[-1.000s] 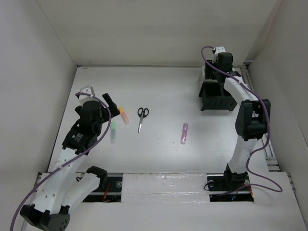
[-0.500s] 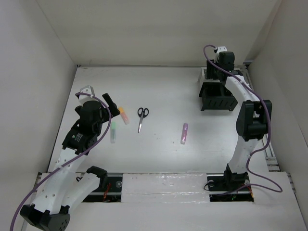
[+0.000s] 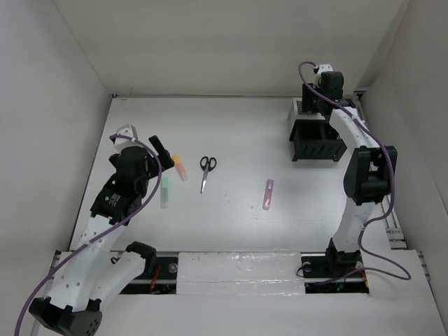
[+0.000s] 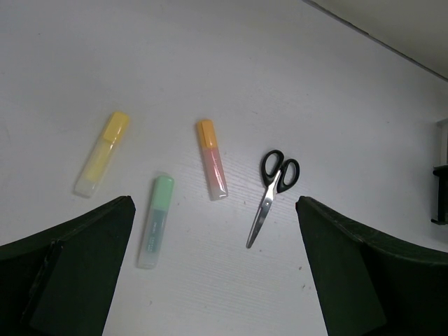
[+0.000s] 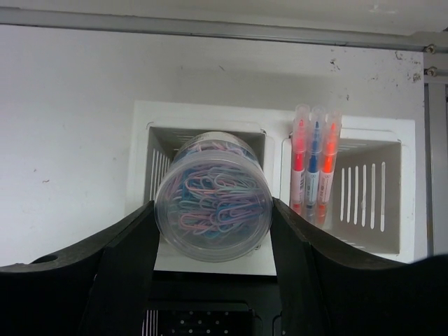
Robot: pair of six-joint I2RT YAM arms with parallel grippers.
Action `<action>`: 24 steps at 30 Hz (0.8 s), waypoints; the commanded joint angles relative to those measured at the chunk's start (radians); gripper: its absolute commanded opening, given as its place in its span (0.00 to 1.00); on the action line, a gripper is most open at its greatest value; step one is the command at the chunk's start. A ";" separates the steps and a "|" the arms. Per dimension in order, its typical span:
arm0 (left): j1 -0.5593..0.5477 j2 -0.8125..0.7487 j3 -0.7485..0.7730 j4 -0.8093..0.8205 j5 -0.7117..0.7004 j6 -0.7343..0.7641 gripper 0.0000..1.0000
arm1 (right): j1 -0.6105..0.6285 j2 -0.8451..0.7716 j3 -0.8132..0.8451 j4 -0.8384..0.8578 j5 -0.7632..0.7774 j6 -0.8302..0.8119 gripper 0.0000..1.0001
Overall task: Sort the stationery into containers
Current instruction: Place the stationery in the storage box.
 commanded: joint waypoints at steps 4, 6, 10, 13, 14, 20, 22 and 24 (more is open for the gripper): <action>0.002 -0.012 0.023 0.015 0.000 0.008 1.00 | -0.010 0.001 0.054 0.026 -0.018 0.009 0.28; 0.002 -0.012 0.023 0.015 0.000 0.008 1.00 | -0.010 0.010 0.054 0.026 -0.018 0.009 0.32; 0.002 -0.012 0.023 0.015 0.000 0.008 1.00 | -0.010 0.011 0.054 0.026 -0.018 0.009 0.66; 0.002 -0.012 0.023 0.015 0.000 0.008 1.00 | -0.001 0.001 0.054 0.026 -0.018 0.009 0.99; 0.002 -0.012 0.023 0.015 0.000 0.008 1.00 | -0.001 0.001 0.054 0.026 -0.018 0.009 1.00; 0.002 -0.003 0.023 0.015 0.000 0.008 1.00 | 0.028 -0.063 0.054 0.015 -0.001 0.009 1.00; 0.002 -0.003 0.023 0.015 0.000 0.008 1.00 | 0.054 -0.092 0.054 0.003 -0.001 0.009 1.00; 0.002 -0.003 0.023 0.015 0.000 0.008 1.00 | 0.076 -0.152 0.045 0.003 0.012 0.009 1.00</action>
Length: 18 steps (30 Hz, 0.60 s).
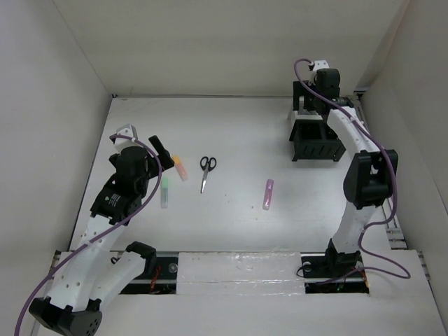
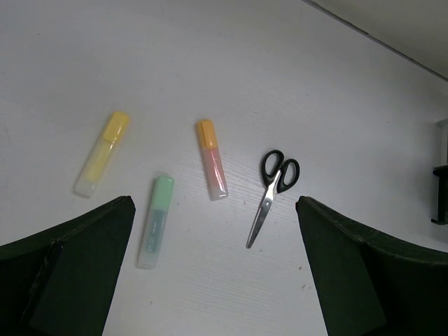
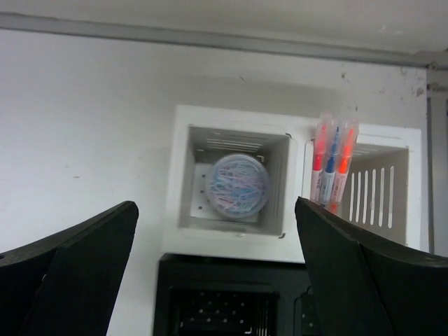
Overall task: Sort the stationery into containers
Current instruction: Place the stationery in the storage box, then pick up the pen from the center of the board.
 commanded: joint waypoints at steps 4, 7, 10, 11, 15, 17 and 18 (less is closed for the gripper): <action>0.002 0.006 0.023 0.015 -0.016 0.008 1.00 | 0.104 -0.211 0.015 0.007 0.050 -0.007 1.00; 0.002 0.016 0.032 -0.006 -0.065 -0.013 1.00 | 0.223 -0.285 -0.067 -0.004 0.142 -0.007 1.00; 0.002 0.027 0.032 -0.031 -0.106 -0.036 1.00 | 0.323 -0.349 -0.185 -0.004 0.249 0.024 1.00; 0.002 0.038 0.042 -0.040 -0.138 -0.055 1.00 | 0.355 -0.365 -0.213 -0.013 0.282 0.054 1.00; 0.002 0.073 0.055 -0.079 -0.197 -0.093 1.00 | 0.518 -0.442 -0.408 -0.049 0.450 0.195 1.00; 0.002 0.096 0.067 -0.095 -0.209 -0.106 1.00 | 0.601 -0.454 -0.491 -0.108 0.564 0.301 1.00; 0.002 0.096 0.067 -0.095 -0.209 -0.106 1.00 | 0.616 -0.454 -0.511 -0.136 0.578 0.388 1.00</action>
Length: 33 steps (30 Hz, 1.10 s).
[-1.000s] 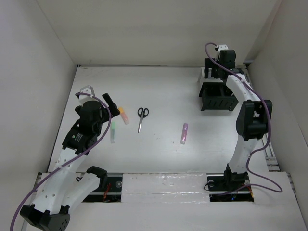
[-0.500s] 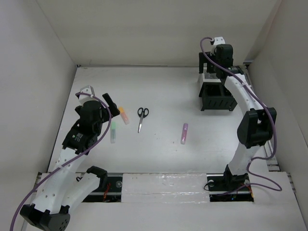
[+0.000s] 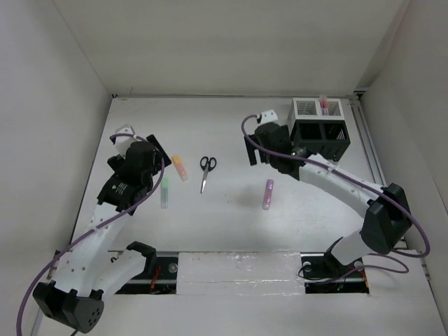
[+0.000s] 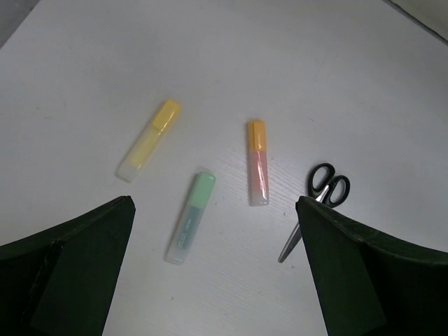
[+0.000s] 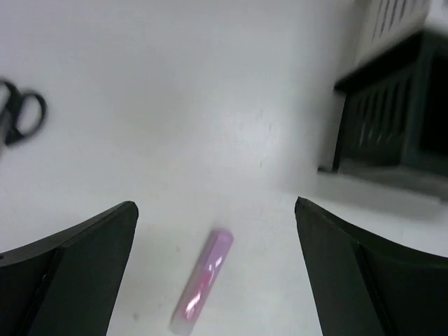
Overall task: Sort the stationery into containers
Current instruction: Pick up the pen from the center of the board.
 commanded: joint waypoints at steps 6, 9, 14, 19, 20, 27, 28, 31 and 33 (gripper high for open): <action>0.002 0.019 0.056 -0.022 -0.028 -0.024 1.00 | 0.075 -0.087 -0.249 -0.128 0.177 0.314 1.00; 0.002 0.008 0.047 -0.022 -0.019 -0.024 1.00 | 0.075 -0.129 -0.353 -0.059 0.104 0.342 0.99; 0.002 -0.001 0.047 -0.011 0.000 -0.006 1.00 | 0.075 -0.089 -0.427 -0.017 -0.007 0.394 0.92; 0.002 -0.021 0.047 -0.002 0.009 0.004 1.00 | 0.110 -0.022 -0.418 0.032 -0.039 0.405 0.91; 0.002 -0.021 0.038 -0.002 0.009 0.004 1.00 | 0.110 -0.013 -0.418 0.046 -0.050 0.405 0.91; 0.002 -0.037 0.038 -0.002 0.030 0.013 1.00 | 0.101 0.101 -0.449 0.110 -0.139 0.415 0.67; 0.002 -0.052 0.038 0.007 0.030 0.013 1.00 | 0.101 0.116 -0.437 0.110 -0.139 0.415 0.67; 0.002 -0.075 0.038 0.007 0.030 0.013 1.00 | 0.101 0.178 -0.406 0.057 -0.139 0.405 0.61; 0.002 -0.084 0.038 0.007 0.030 0.013 1.00 | 0.101 0.196 -0.406 0.076 -0.154 0.396 0.50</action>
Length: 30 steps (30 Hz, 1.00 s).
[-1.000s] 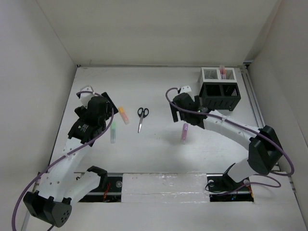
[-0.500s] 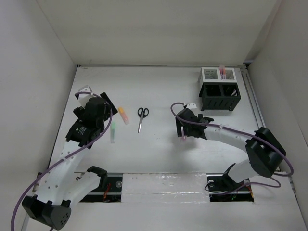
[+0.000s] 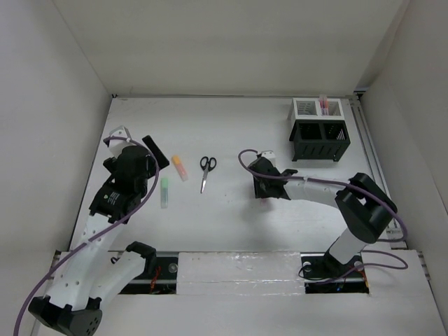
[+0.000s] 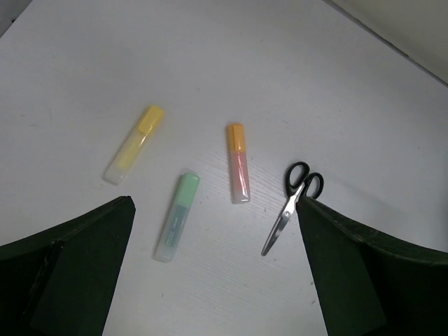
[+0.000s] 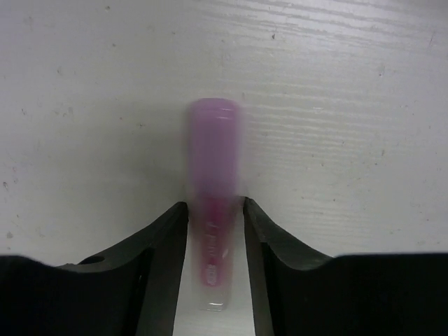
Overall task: Sort the stationery into containers
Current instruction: Pick up the pen from the center of the board.
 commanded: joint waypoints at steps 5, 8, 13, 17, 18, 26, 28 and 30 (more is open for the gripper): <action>0.002 -0.027 0.025 0.030 0.010 0.024 1.00 | -0.030 0.108 -0.021 0.086 -0.139 -0.035 0.00; 0.002 -0.027 0.025 0.030 0.010 0.024 1.00 | -0.030 0.121 0.011 0.111 -0.171 -0.084 0.00; 0.002 -0.018 0.025 0.030 0.019 0.024 1.00 | -0.030 -0.038 0.112 0.161 -0.102 -0.271 0.00; 0.002 -0.009 0.025 0.039 0.031 0.033 1.00 | -0.204 -0.190 0.126 0.294 -0.239 -0.458 0.00; 0.002 -0.009 0.025 0.039 0.031 0.033 1.00 | -0.252 -0.207 0.126 0.324 -0.318 -0.503 0.00; 0.002 -0.009 0.016 0.049 0.041 0.042 1.00 | -0.756 -0.255 0.148 0.470 -0.717 -0.576 0.00; 0.002 -0.009 0.016 0.058 0.050 0.042 1.00 | -0.870 -0.255 0.133 0.591 -0.872 -0.539 0.00; 0.002 -0.009 0.016 0.058 0.050 0.042 1.00 | -0.909 -0.244 0.133 0.639 -0.908 -0.537 0.00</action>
